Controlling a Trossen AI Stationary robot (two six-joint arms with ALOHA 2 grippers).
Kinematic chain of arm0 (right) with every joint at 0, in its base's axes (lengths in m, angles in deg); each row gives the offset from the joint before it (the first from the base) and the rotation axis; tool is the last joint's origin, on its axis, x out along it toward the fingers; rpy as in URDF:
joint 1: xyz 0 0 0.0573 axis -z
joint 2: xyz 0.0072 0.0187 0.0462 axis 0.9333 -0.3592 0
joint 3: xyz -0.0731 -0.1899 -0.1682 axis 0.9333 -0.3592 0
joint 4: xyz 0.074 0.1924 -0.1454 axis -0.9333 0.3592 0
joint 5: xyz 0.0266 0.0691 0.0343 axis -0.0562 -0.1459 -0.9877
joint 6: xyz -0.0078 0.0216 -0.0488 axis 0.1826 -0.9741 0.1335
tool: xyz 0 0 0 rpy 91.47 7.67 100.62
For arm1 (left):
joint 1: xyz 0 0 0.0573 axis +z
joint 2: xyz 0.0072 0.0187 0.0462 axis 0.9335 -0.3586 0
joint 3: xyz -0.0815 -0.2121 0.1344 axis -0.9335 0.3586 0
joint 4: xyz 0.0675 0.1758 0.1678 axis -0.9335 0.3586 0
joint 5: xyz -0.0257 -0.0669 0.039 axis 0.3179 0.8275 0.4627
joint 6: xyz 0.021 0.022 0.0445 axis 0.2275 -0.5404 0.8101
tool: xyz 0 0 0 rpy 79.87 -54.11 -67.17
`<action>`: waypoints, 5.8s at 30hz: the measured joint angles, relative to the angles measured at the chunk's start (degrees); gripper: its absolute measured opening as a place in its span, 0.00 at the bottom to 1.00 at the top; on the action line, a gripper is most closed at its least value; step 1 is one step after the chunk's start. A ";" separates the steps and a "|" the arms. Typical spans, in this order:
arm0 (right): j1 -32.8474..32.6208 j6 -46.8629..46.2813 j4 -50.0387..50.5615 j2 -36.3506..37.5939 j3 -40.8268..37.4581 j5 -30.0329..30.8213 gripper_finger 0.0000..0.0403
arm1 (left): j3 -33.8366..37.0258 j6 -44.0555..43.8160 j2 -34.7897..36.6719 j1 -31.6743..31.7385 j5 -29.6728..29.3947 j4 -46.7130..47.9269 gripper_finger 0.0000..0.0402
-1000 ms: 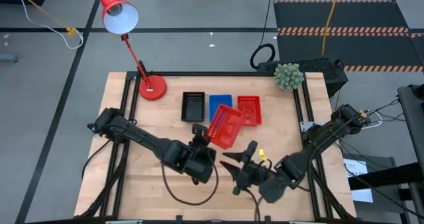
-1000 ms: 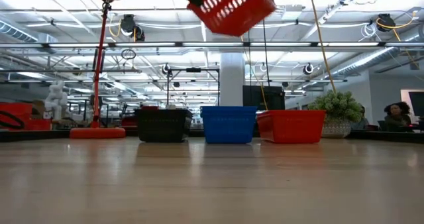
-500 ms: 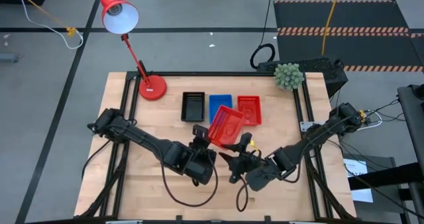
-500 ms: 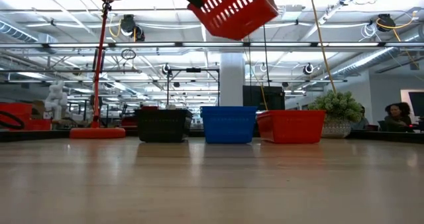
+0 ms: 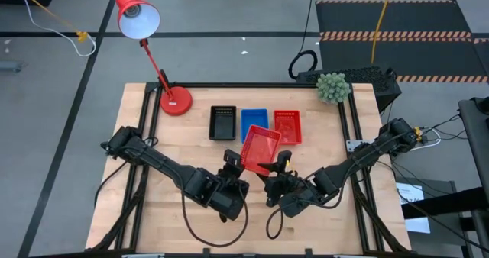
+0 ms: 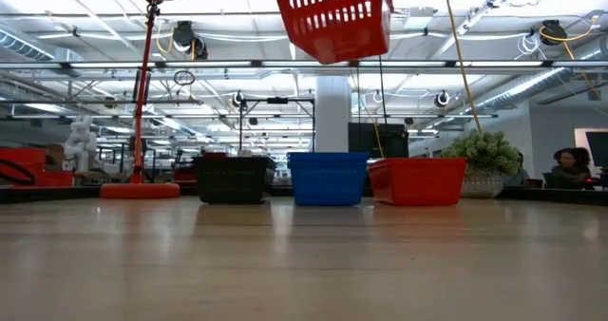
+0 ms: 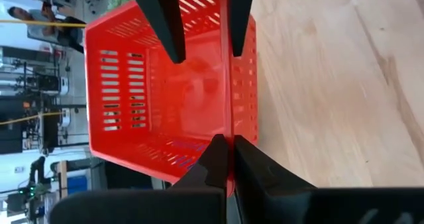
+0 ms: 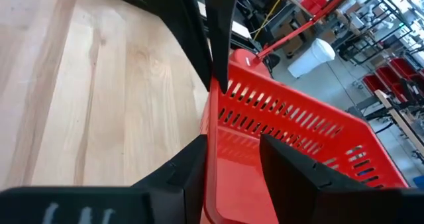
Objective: Stack baskets by color
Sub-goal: Stack the red bin on the stacked red bins
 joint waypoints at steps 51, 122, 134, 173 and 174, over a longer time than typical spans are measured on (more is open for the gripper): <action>1.50 13.09 5.87 26.95 -20.30 -14.86 0.01 | 5.55 -38.40 7.56 -7.99 -4.26 15.51 0.51; 43.57 30.77 -23.81 48.78 -52.48 -52.18 0.02 | 65.72 -0.17 53.24 18.88 33.55 -56.08 0.23; 49.42 27.56 -23.90 47.23 -52.48 -59.28 0.02 | 65.70 -1.47 53.33 18.85 33.56 -55.98 0.23; 49.80 24.64 -26.71 44.48 -54.69 -59.01 0.02 | 65.70 -0.46 53.33 20.71 33.51 -55.75 0.23; 48.43 23.43 -25.95 44.89 -54.69 -57.46 0.02 | 65.70 -0.46 53.33 20.71 33.51 -55.75 0.23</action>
